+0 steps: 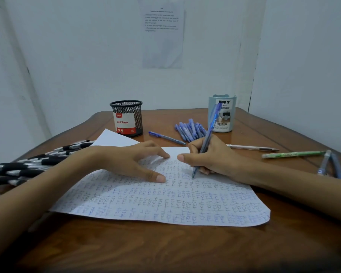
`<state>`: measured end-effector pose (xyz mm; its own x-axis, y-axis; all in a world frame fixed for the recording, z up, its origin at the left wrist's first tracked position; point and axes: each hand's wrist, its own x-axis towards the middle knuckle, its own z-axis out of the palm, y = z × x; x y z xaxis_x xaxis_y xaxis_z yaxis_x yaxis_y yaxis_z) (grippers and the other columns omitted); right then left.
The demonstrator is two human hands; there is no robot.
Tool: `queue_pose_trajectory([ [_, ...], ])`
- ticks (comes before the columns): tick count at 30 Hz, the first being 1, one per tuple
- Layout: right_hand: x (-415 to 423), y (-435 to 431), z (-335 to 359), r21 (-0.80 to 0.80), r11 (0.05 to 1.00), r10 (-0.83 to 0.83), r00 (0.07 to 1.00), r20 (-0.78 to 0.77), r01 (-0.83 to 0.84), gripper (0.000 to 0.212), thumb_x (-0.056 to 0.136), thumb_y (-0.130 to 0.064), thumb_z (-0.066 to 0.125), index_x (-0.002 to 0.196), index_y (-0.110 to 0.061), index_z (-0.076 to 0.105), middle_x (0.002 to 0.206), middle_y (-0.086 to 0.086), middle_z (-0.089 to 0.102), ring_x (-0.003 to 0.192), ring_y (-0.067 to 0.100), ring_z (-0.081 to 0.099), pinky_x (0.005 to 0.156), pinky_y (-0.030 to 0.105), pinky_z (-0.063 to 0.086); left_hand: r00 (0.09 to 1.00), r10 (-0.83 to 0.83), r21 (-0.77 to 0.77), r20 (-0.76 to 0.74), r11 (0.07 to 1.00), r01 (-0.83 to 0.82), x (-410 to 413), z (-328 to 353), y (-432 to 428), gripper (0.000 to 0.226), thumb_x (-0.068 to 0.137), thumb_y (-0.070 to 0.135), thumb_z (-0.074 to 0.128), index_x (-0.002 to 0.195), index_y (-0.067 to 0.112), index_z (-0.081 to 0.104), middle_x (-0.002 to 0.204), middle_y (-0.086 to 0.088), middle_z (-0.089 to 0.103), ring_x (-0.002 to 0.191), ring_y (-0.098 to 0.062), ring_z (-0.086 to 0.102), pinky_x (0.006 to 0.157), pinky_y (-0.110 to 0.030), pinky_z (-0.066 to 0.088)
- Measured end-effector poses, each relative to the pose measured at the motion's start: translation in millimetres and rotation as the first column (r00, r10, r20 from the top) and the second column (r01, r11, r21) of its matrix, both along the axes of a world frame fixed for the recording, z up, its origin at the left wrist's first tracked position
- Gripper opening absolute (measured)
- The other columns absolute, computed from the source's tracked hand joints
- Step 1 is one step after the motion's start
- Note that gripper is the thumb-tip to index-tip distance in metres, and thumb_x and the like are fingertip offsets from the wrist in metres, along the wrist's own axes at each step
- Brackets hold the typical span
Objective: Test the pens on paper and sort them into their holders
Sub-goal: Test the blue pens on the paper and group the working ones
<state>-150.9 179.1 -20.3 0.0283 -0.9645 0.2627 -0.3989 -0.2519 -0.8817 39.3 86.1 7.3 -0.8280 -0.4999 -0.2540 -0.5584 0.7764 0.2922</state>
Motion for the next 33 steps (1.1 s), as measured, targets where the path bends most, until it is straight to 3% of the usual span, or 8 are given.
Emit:
queue_pose_trajectory([
  [3,-2.1,-2.1,-0.9,-0.003,1.0,-0.023,1.0,-0.018,0.023,0.045,0.084,0.004,0.06,0.048,-0.01,0.038,0.039,-0.001,0.035,0.033,0.006,0.035,0.039,0.016,0.033,1.0,-0.005,0.004,-0.004,1.0,0.005,-0.3,-0.6,-1.1,0.074,0.071,0.068,0.053,0.136,0.045,0.027,0.142,0.019,0.021,0.132,-0.006,0.023,0.111,-0.035,0.025],
  [8,-0.9,-1.1,-2.9,-0.026,1.0,-0.003,1.0,0.003,0.003,0.043,0.085,-0.005,0.065,0.048,-0.009,0.043,0.044,0.004,0.039,0.034,0.007,0.039,0.04,0.014,0.036,1.0,-0.001,0.016,0.001,1.0,0.001,3.1,-1.8,-3.5,0.073,0.071,0.066,0.052,0.136,0.047,0.027,0.141,0.02,0.021,0.132,-0.007,0.023,0.11,-0.034,0.025],
  [13,-1.5,-2.4,-2.3,-0.063,0.996,-0.061,0.998,0.004,0.062,0.042,0.085,-0.01,0.066,0.051,-0.009,0.042,0.038,-0.004,0.042,0.034,0.005,0.039,0.04,0.014,0.037,1.0,-0.003,0.001,-0.001,1.0,0.003,2.2,-2.5,-4.5,0.074,0.07,0.07,0.053,0.135,0.047,0.027,0.141,0.02,0.022,0.131,-0.007,0.024,0.109,-0.033,0.025],
  [23,-1.7,-3.2,-2.7,-0.037,0.997,-0.062,0.998,-0.001,0.062,0.042,0.085,0.0,0.062,0.05,-0.008,0.041,0.04,-0.001,0.037,0.035,0.007,0.037,0.041,0.016,0.036,1.0,0.003,0.01,-0.003,1.0,-0.003,1.4,-1.2,-1.9,0.073,0.071,0.061,0.051,0.137,0.044,0.027,0.143,0.018,0.021,0.133,-0.008,0.023,0.109,-0.034,0.024],
  [27,-1.3,-4.0,-2.2,-0.043,0.997,-0.07,0.997,-0.016,0.07,0.04,0.087,-0.004,0.062,0.052,-0.008,0.041,0.038,-0.003,0.039,0.035,0.007,0.038,0.041,0.016,0.036,1.0,0.001,0.002,0.004,1.0,-0.001,1.6,-2.0,-3.2,0.077,0.067,0.075,0.051,0.135,0.048,0.027,0.142,0.02,0.021,0.132,-0.006,0.023,0.109,-0.033,0.025],
  [30,-1.4,-4.7,-2.0,-0.043,0.997,-0.07,0.997,-0.015,0.07,0.042,0.085,0.003,0.059,0.051,-0.009,0.038,0.041,0.0,0.033,0.035,0.008,0.033,0.04,0.018,0.032,1.0,0.004,-0.002,0.007,1.0,-0.004,1.7,-2.4,-4.7,0.081,0.061,0.075,0.05,0.134,0.049,0.027,0.142,0.021,0.021,0.132,-0.006,0.023,0.109,-0.034,0.025],
  [33,-1.9,-4.2,-2.8,-0.056,0.996,-0.072,0.997,-0.013,0.071,0.041,0.086,-0.002,0.062,0.052,-0.009,0.039,0.04,-0.001,0.037,0.035,0.007,0.036,0.04,0.016,0.034,1.0,0.001,-0.001,0.003,1.0,-0.001,1.6,-2.5,-4.3,0.078,0.067,0.077,0.05,0.135,0.048,0.027,0.142,0.021,0.02,0.131,-0.006,0.023,0.109,-0.034,0.025],
])
